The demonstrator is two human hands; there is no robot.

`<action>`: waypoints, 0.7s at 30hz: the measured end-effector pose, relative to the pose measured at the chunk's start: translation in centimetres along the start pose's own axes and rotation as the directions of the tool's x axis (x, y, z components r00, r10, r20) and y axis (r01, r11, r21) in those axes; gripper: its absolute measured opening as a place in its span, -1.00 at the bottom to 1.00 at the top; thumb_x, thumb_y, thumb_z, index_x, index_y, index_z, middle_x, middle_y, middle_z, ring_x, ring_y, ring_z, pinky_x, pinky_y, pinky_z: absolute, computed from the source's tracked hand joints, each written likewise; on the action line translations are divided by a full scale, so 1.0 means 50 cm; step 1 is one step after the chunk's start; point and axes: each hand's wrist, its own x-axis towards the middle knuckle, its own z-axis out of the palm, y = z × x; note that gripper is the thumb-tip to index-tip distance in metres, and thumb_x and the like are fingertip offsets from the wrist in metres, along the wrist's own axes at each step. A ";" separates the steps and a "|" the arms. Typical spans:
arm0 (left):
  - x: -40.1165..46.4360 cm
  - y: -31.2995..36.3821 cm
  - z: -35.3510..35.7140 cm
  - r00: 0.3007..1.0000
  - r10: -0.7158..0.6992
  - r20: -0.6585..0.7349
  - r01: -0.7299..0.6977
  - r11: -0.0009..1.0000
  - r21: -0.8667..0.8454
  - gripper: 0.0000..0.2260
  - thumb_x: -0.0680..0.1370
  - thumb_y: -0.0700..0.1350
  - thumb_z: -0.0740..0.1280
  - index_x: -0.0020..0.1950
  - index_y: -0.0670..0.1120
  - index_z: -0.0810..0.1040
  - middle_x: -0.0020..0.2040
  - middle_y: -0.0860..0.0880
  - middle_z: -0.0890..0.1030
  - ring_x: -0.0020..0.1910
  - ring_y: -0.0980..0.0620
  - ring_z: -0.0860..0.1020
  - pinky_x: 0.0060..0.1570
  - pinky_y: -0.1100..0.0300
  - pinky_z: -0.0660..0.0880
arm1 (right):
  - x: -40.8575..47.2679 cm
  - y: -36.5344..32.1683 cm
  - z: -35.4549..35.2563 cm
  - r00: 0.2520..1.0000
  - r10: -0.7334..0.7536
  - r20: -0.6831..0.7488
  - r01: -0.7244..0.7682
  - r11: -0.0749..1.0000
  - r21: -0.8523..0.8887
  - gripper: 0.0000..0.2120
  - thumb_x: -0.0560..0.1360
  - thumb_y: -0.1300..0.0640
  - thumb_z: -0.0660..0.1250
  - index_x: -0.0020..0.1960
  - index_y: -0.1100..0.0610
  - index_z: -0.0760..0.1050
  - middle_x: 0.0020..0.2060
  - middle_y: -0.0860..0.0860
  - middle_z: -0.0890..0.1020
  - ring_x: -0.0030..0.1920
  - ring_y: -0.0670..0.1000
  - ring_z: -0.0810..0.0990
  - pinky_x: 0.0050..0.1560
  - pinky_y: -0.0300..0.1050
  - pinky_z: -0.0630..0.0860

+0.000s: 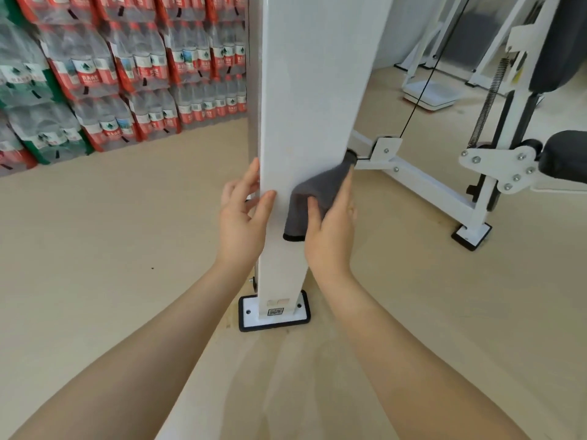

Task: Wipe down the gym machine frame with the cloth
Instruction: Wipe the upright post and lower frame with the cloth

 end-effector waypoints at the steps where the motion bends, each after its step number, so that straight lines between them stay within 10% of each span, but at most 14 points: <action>1: 0.000 -0.003 -0.002 1.000 -0.002 0.013 0.002 1.000 -0.020 -0.59 0.57 -0.19 0.25 0.41 0.02 0.35 0.14 0.06 0.41 0.16 0.25 0.45 0.22 0.35 0.39 | 0.000 -0.014 -0.004 0.999 -0.047 -0.001 0.046 0.996 -0.071 -0.34 0.56 0.18 0.22 0.53 0.13 -0.07 0.47 0.06 0.22 0.41 0.10 0.21 0.32 -0.25 0.15; 7: 0.000 -0.006 -0.026 0.997 -0.038 0.073 0.048 0.989 -0.140 -0.70 0.59 -0.27 0.18 0.24 0.04 0.48 0.16 0.08 0.51 0.10 0.31 0.49 0.02 0.48 0.41 | 0.016 -0.052 -0.015 0.863 -0.505 -0.022 0.384 0.684 -0.620 -0.27 0.38 0.23 0.34 0.46 0.09 0.09 0.46 0.05 0.16 0.40 0.11 0.14 0.28 0.12 0.20; 12: 0.005 -0.029 -0.079 0.995 -0.014 0.095 0.024 0.994 -0.109 -0.68 0.60 -0.31 0.12 0.02 0.08 0.54 0.03 0.00 0.60 0.01 0.14 0.55 0.02 0.29 0.46 | 0.041 -0.082 -0.009 0.435 -0.784 0.444 0.789 0.094 -0.607 -0.50 0.49 0.13 0.26 0.41 0.07 0.30 0.38 -0.03 0.41 0.42 0.06 0.23 0.42 0.10 -0.06; 15: -0.013 -0.077 -0.119 0.993 -0.118 0.005 0.118 0.992 -0.043 -0.66 0.59 -0.32 0.09 -0.01 0.09 0.52 0.06 0.00 0.55 -0.06 0.30 0.53 0.01 0.28 0.45 | 0.077 -0.082 0.019 0.255 -0.645 0.721 0.828 -0.239 -0.507 -0.56 0.50 -0.08 0.18 0.28 0.12 0.49 0.21 0.06 0.57 0.33 0.10 0.43 0.43 0.08 0.01; 21: -0.075 -0.180 -0.169 0.955 -0.292 -0.056 0.292 0.956 -0.013 -0.69 0.56 -0.33 0.08 -0.02 0.01 0.53 0.02 0.12 0.50 -0.14 0.34 0.52 0.00 0.24 0.45 | 0.037 0.000 0.056 0.330 -0.199 0.923 0.771 -0.507 -0.385 -0.26 0.45 -0.38 -0.06 0.21 0.15 0.55 0.11 0.03 0.61 0.22 0.10 0.51 0.43 0.04 0.01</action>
